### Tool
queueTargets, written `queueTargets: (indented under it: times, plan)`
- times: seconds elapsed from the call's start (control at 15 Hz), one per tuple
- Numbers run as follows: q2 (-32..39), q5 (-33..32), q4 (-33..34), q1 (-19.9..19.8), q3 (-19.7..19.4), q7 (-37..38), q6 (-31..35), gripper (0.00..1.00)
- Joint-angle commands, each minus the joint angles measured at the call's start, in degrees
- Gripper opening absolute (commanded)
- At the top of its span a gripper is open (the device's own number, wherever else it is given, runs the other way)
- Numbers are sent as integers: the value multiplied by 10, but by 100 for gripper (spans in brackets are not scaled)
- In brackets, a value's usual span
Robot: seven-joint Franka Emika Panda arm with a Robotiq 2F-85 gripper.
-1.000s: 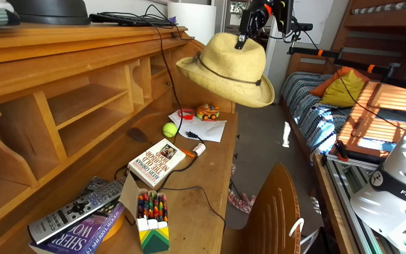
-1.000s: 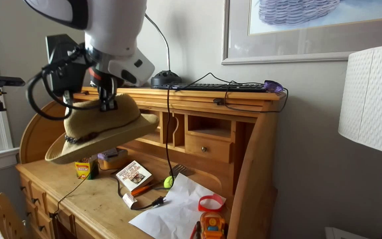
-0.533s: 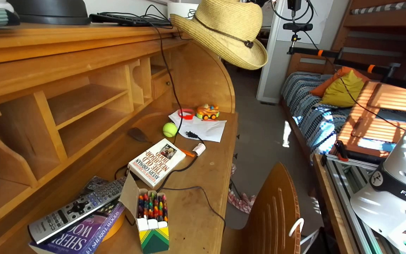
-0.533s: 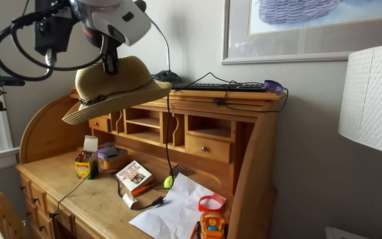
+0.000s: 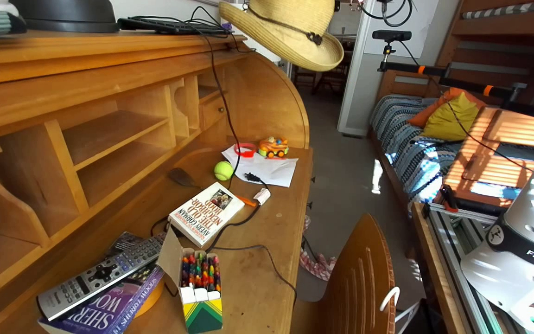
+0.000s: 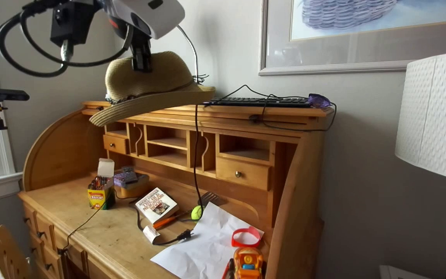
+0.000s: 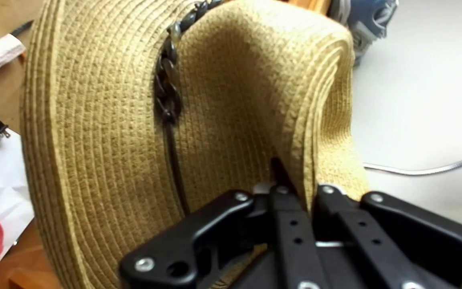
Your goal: Put the hat on the top of the dresser
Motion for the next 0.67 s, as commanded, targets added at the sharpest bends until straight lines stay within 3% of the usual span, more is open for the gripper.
queueTargets:
  times: [0.0, 0.33, 0.6]
  plan:
    - [38, 76, 90, -7, -15, 110, 2, 2]
    - [79, 156, 191, 0, -2, 282, 96, 2]
    - [125, 146, 266, 23, 35, 409, 184, 2]
